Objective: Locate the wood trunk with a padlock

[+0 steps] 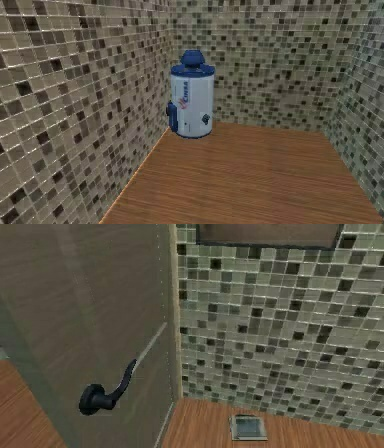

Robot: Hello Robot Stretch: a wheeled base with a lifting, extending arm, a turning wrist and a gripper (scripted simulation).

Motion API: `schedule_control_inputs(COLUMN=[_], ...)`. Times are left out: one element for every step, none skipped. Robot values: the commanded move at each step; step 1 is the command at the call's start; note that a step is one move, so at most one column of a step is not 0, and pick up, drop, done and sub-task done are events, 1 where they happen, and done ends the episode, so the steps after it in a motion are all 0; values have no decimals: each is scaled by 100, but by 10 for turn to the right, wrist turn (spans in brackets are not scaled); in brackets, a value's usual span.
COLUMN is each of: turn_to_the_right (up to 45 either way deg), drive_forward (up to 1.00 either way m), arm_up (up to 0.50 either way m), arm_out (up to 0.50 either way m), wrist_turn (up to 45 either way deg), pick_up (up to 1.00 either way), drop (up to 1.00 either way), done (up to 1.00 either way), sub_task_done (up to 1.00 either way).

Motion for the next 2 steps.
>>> schedule_control_inputs(turn_to_the_right=[210, 30], drive_forward=[0, 0], arm_up=[0, 0], arm_out=[0, 0], wrist_turn=[0, 0], pick_up=[0, 0], drop=[0, 0], done=[0, 0], sub_task_done=[0, 0])
